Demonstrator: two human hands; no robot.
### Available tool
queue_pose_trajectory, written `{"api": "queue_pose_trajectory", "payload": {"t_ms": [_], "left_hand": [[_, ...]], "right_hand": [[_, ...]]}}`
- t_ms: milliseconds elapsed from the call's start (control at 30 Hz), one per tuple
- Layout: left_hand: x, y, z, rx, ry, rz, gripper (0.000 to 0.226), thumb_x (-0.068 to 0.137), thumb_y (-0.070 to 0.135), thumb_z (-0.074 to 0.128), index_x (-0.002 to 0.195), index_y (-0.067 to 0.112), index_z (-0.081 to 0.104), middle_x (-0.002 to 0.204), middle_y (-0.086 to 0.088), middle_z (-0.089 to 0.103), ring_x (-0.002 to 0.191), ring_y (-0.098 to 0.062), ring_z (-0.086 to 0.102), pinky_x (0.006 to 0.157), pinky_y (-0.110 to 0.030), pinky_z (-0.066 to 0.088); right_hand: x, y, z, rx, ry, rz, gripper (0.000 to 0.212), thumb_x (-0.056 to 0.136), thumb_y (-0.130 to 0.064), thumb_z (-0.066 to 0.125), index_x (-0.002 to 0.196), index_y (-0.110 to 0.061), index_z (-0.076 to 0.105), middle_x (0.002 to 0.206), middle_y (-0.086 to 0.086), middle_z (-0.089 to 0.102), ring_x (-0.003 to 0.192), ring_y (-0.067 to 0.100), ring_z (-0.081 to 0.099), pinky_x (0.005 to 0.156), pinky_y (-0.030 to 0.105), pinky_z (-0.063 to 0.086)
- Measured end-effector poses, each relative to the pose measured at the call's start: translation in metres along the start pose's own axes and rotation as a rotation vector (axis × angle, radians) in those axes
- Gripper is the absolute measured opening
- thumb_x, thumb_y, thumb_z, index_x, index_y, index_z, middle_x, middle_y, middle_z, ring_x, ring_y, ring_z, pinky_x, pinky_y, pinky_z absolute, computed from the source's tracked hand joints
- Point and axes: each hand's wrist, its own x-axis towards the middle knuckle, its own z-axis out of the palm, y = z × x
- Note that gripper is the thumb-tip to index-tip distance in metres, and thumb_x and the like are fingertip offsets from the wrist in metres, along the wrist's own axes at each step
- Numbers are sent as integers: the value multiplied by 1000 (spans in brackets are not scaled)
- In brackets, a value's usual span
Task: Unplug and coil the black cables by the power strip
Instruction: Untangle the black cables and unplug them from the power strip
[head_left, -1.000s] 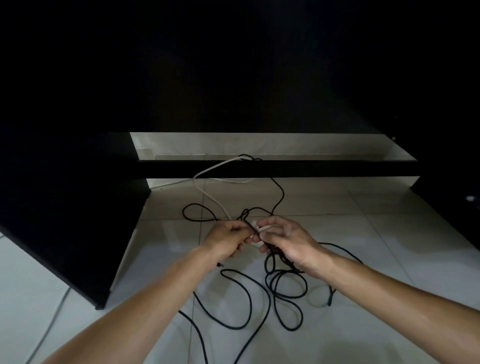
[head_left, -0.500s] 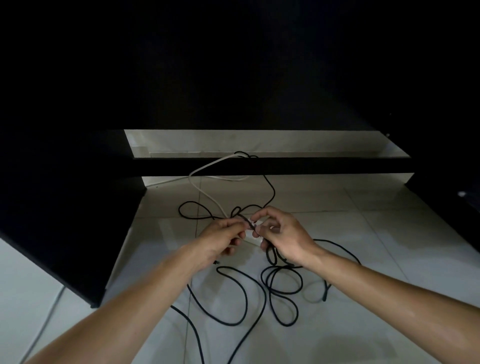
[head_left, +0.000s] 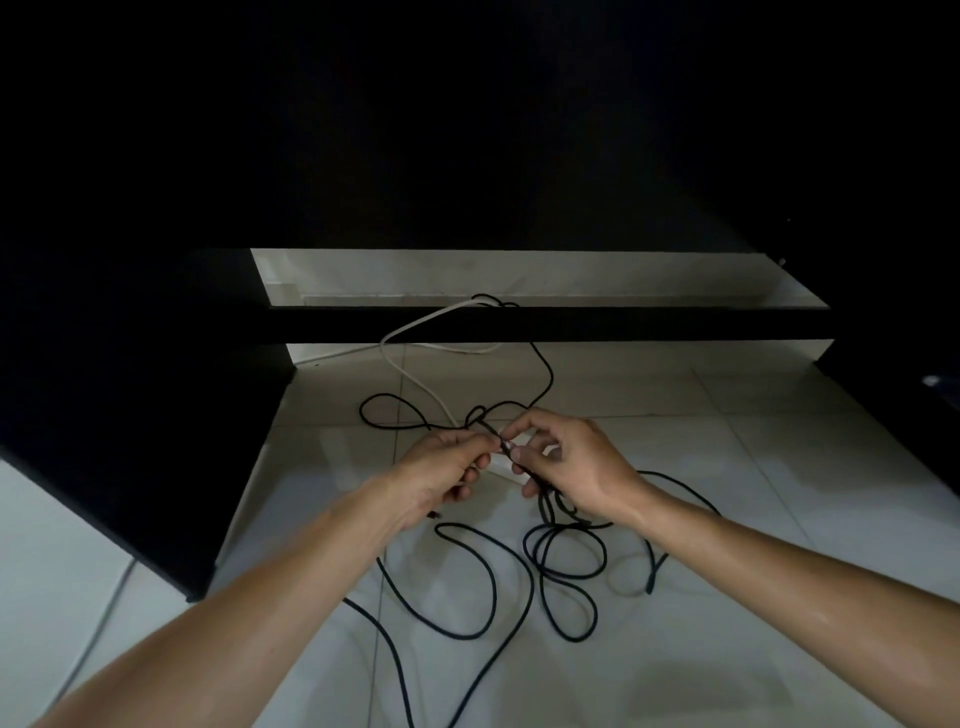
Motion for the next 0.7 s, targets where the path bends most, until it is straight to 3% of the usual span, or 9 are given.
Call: {"api": "queue_pose_trajectory", "payload": {"t_ms": [133,333,433,500,633,700], "left_hand": [[0,0,0,0,3,-3,17,92,20,62,76,20,67,57,7,49,48,-7,36,50,-21,32],[3,3,-1,74,29,56,17,91,27,64,75,21,67,56,8,47,51,-7,38,50,-21,37],[5,5,1,57,30,55,10,89,29,67,83,21,70,58,7,45,49,-7,37,49,-21,37],[5,6,4,43,17,56,12,89,29,67,82,21,71,59,7,44,50,-7,36,49,-22,36],[3,7,7,11,8,44,14,90,28,67,79,19,71,60,7,43,51,-8,34,50,-22,34],[3,6,7,-10,10,44,15,90,27,66,79,19,71,59,7,42,50,-8,33,50,-22,32]], "right_hand": [[1,1,1,-106,8,-42,4,95,-25,64,98,-27,64,74,-9,70,59,14,72,64,35,56],[2,-4,6,92,55,36,7,98,-21,59,94,-24,63,91,12,66,65,25,73,47,30,53],[0,-6,12,232,62,118,13,101,-22,52,91,-24,60,104,14,62,71,21,68,47,27,51],[-1,-10,16,353,68,169,17,103,-20,46,91,-20,58,101,11,59,76,19,60,46,25,51],[1,-13,23,549,101,306,20,104,-22,44,100,-11,61,91,7,57,72,16,56,60,41,58],[3,-12,23,580,111,336,23,104,-23,46,106,-7,62,93,7,59,72,17,55,58,40,58]]}}
